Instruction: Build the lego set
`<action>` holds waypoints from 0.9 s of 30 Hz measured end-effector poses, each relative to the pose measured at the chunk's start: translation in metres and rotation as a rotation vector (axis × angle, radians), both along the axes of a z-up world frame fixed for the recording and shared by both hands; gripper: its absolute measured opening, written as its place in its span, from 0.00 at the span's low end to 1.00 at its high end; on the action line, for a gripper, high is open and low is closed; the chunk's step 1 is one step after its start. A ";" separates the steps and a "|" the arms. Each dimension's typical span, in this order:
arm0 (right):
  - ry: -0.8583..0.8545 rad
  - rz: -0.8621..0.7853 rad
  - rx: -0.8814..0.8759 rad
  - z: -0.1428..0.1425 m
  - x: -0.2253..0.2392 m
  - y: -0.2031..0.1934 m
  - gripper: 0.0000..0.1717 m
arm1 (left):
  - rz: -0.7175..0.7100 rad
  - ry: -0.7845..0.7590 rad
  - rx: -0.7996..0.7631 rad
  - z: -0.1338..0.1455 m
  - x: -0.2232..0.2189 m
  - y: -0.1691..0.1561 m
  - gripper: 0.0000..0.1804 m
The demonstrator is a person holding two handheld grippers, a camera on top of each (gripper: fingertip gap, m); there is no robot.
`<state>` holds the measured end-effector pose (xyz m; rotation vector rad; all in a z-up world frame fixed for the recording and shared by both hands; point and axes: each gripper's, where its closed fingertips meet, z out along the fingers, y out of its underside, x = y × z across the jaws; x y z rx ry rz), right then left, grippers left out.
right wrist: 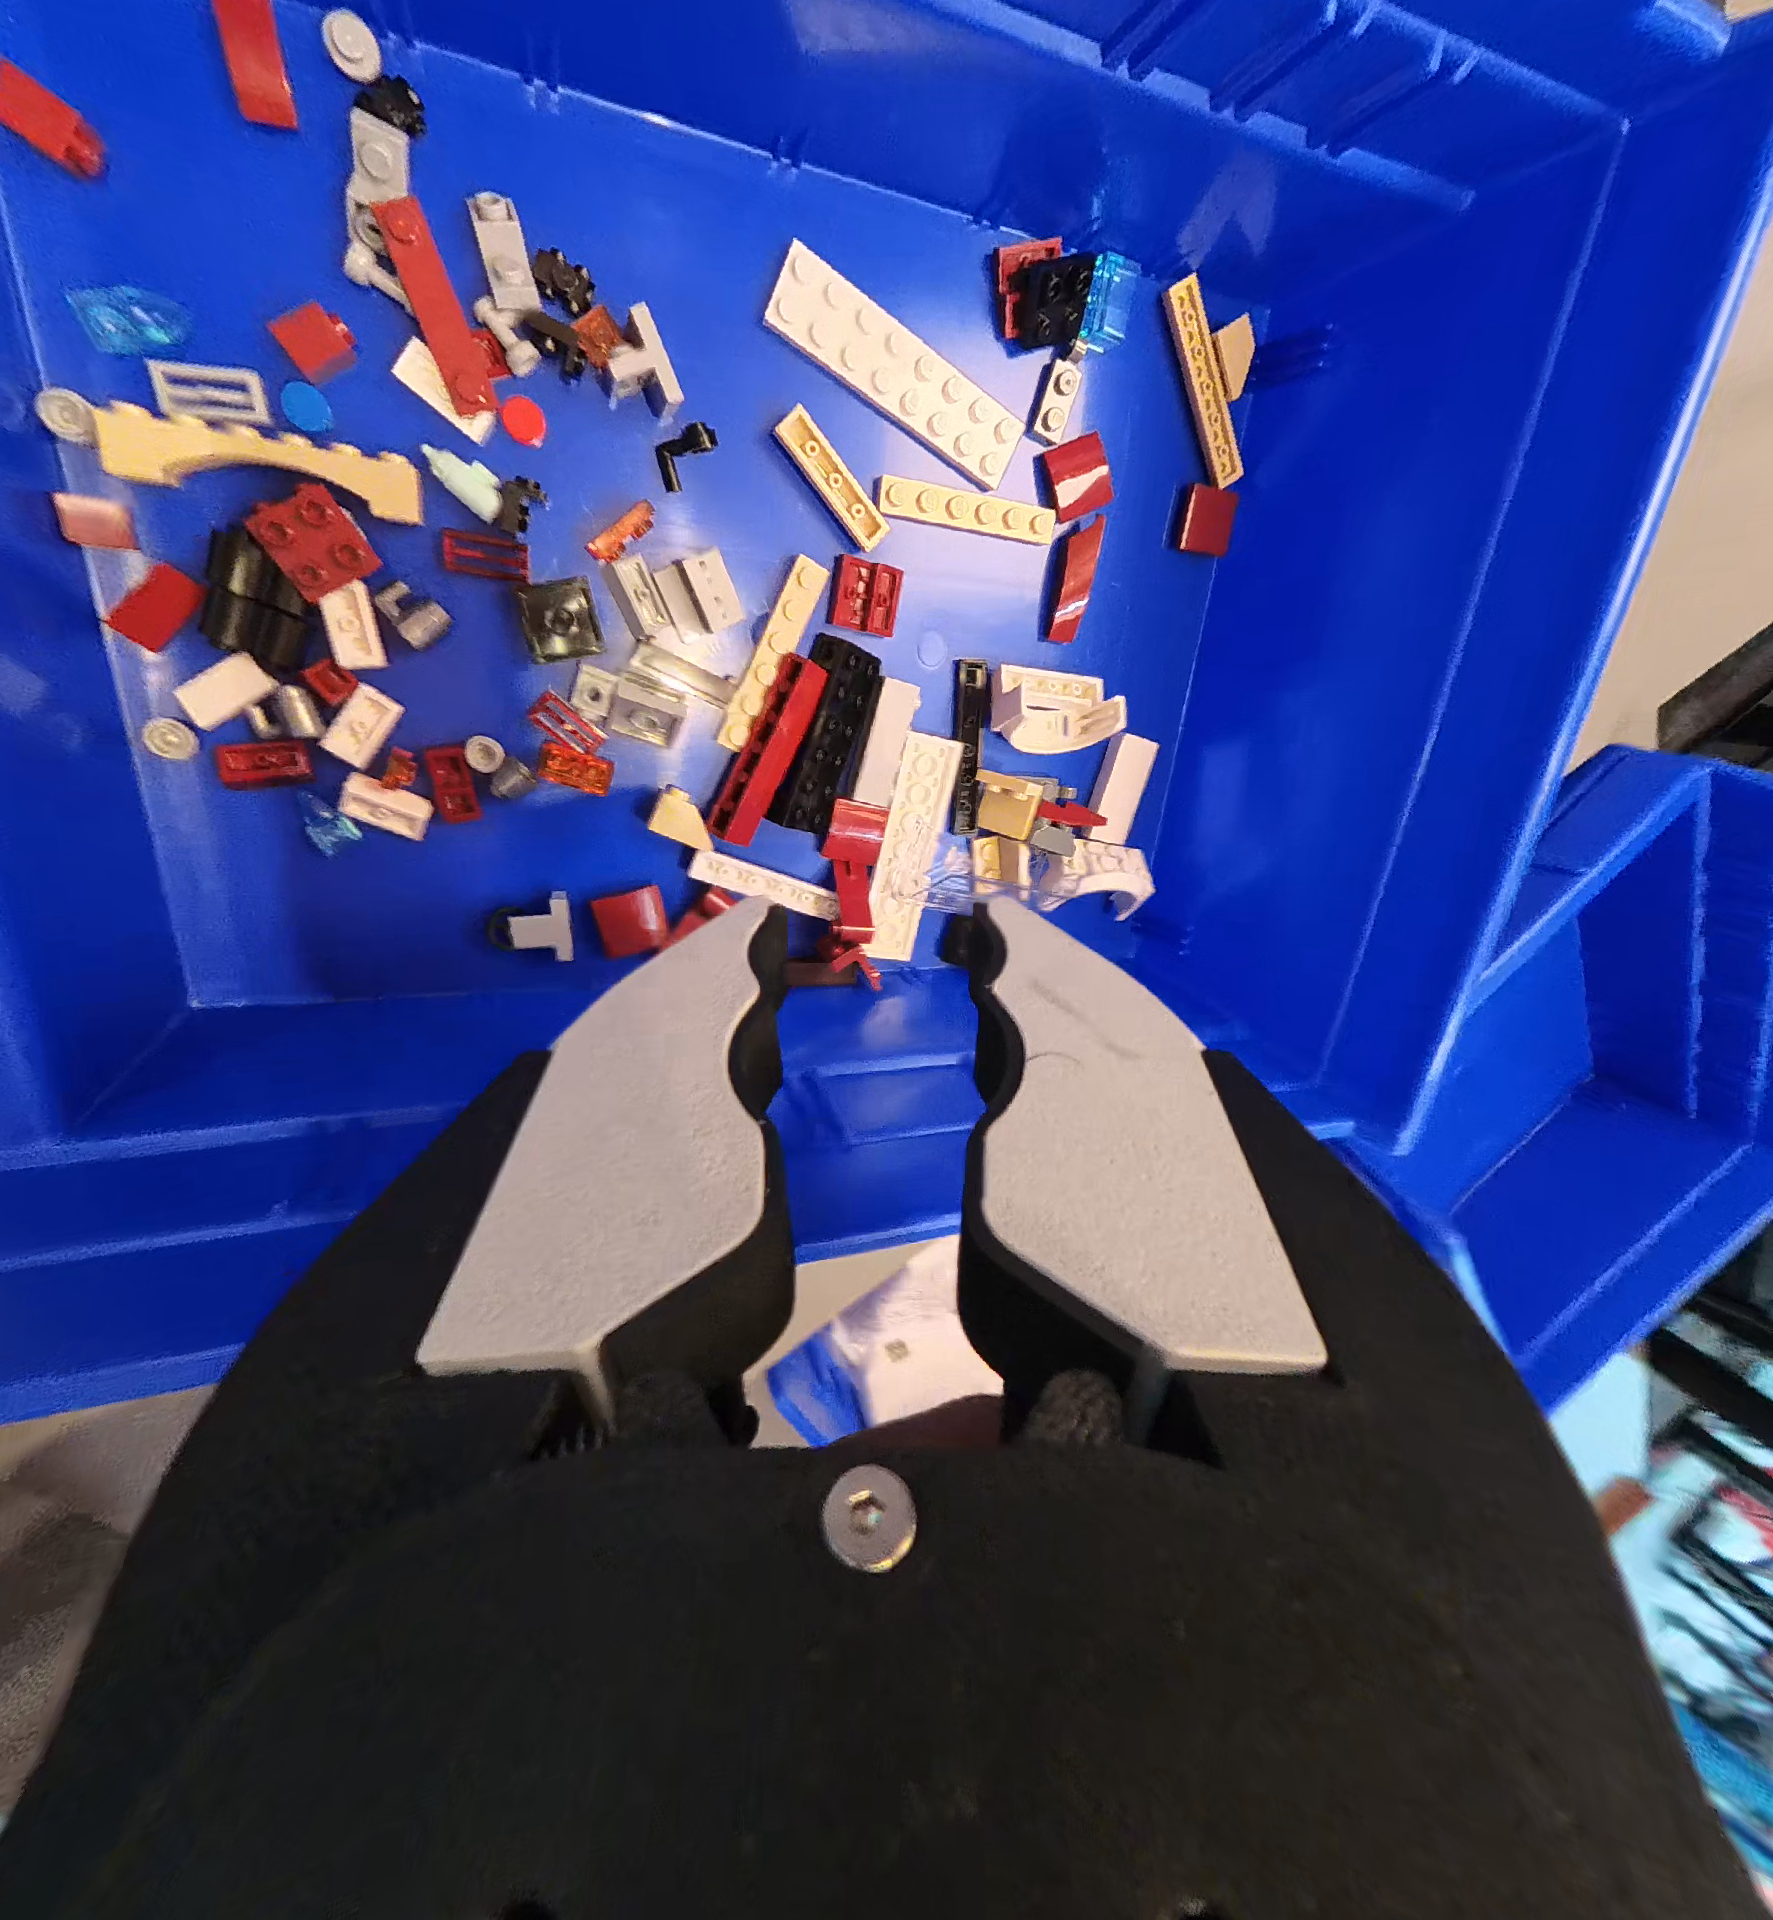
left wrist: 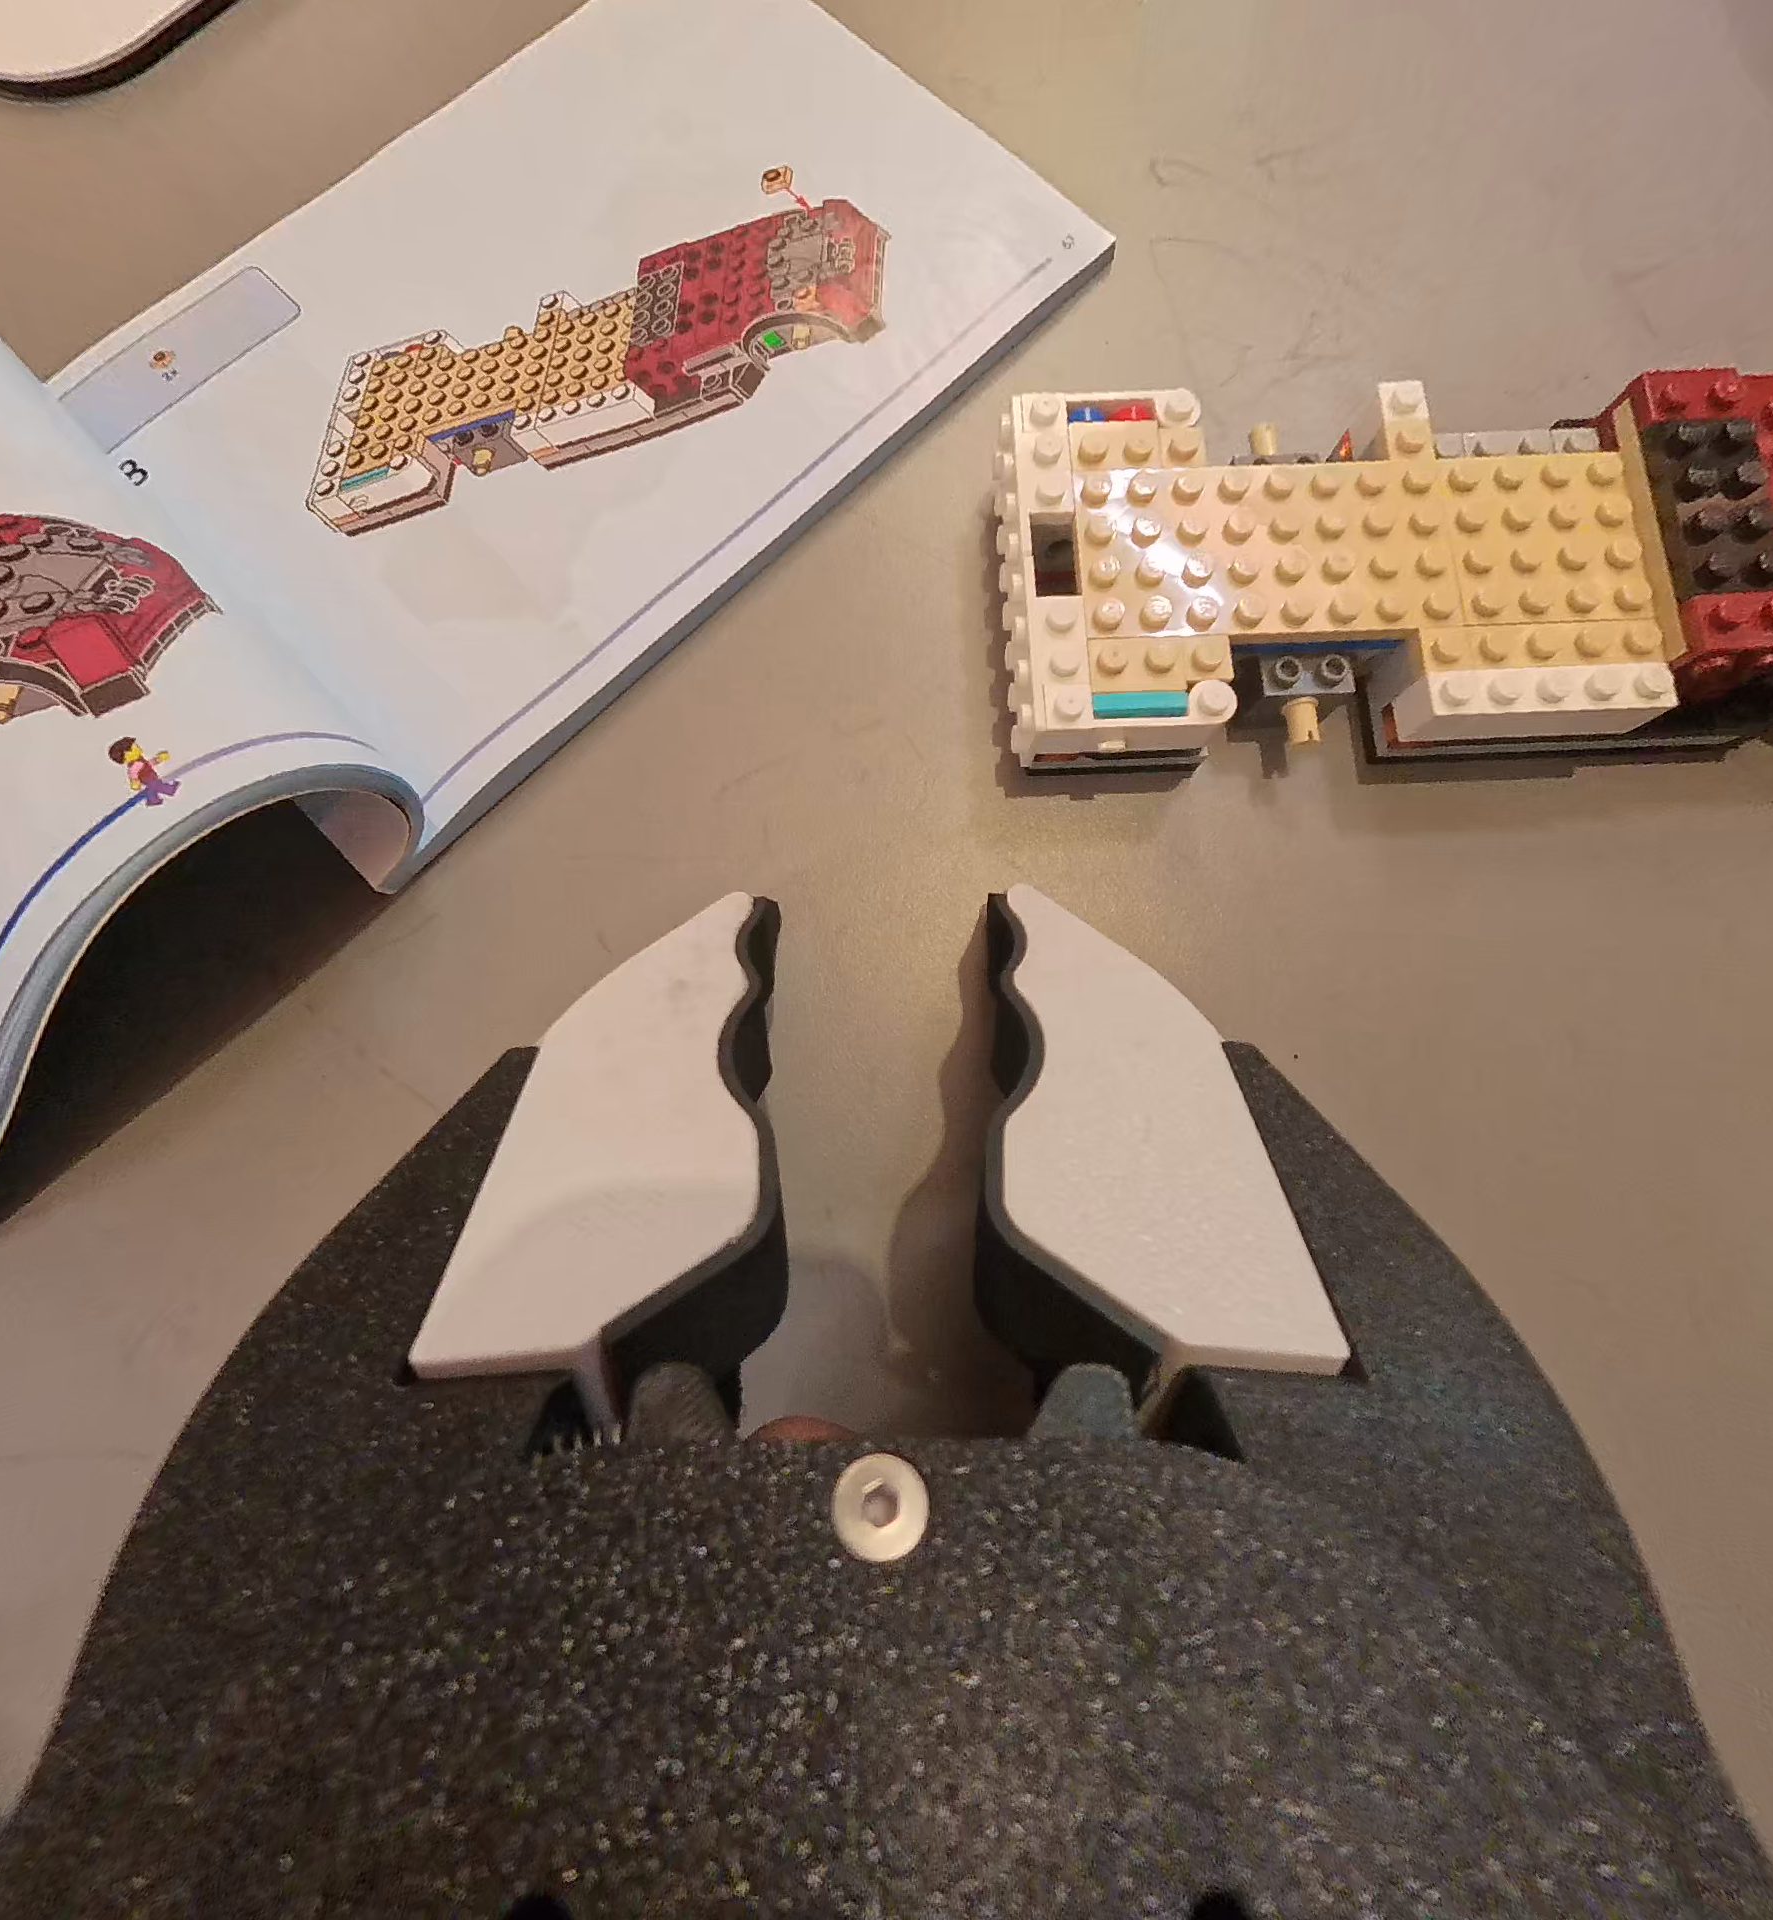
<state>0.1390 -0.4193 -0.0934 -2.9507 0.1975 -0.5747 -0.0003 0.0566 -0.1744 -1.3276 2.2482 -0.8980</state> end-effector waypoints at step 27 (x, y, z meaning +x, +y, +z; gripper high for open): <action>0.268 0.516 -0.561 -0.074 0.071 -0.032 0.03 | -0.001 -0.019 -0.049 0.006 0.000 0.000 0.22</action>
